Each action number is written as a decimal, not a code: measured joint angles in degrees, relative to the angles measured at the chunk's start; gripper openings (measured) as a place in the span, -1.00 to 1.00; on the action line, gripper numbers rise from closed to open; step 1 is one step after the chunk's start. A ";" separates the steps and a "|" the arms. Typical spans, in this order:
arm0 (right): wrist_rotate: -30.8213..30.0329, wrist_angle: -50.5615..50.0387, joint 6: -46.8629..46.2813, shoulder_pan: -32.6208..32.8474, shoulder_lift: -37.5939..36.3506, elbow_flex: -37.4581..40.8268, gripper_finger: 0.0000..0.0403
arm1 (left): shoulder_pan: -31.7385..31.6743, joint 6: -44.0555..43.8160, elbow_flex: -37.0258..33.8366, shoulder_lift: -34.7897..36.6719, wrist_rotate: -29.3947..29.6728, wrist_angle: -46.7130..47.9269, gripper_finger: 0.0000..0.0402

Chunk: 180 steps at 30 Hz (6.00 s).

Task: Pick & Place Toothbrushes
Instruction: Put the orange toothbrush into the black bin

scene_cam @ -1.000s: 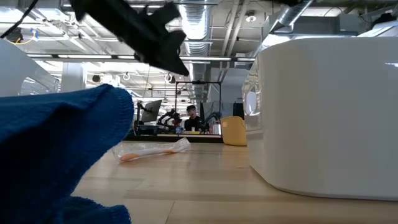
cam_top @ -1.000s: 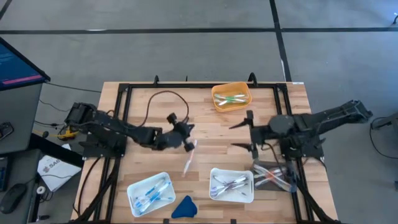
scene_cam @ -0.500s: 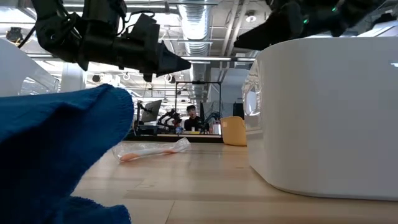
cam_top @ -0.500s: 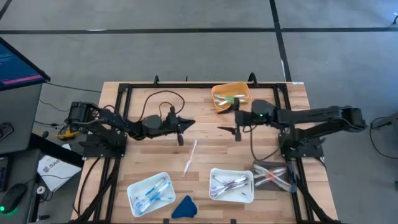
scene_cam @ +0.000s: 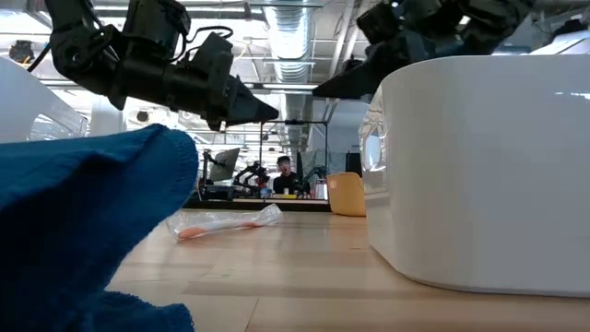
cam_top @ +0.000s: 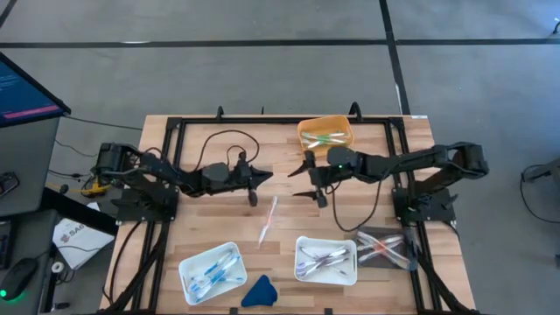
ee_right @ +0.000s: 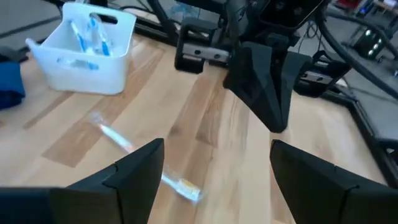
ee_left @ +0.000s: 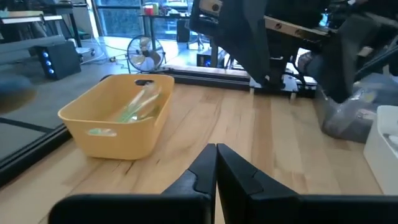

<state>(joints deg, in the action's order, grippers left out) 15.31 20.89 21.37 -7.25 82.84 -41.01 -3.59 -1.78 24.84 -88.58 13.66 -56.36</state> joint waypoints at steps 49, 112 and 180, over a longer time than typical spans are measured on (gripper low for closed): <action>-11.44 -21.34 -58.83 14.83 35.53 -39.74 0.31 | 13.70 -15.89 -4.29 35.95 -20.14 -19.24 -0.98; -42.34 -42.12 -57.67 24.96 45.88 -53.86 -1.00 | 13.70 -13.46 -4.27 35.93 -19.29 -18.58 -0.98; -56.75 -99.12 -79.40 26.21 41.77 -60.44 -1.00 | 13.72 -13.53 -4.24 35.91 -19.31 -17.97 -0.98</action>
<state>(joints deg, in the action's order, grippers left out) -41.44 -78.23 -58.02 18.96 124.62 -101.45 10.12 -15.31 20.60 -52.66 -5.65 -74.33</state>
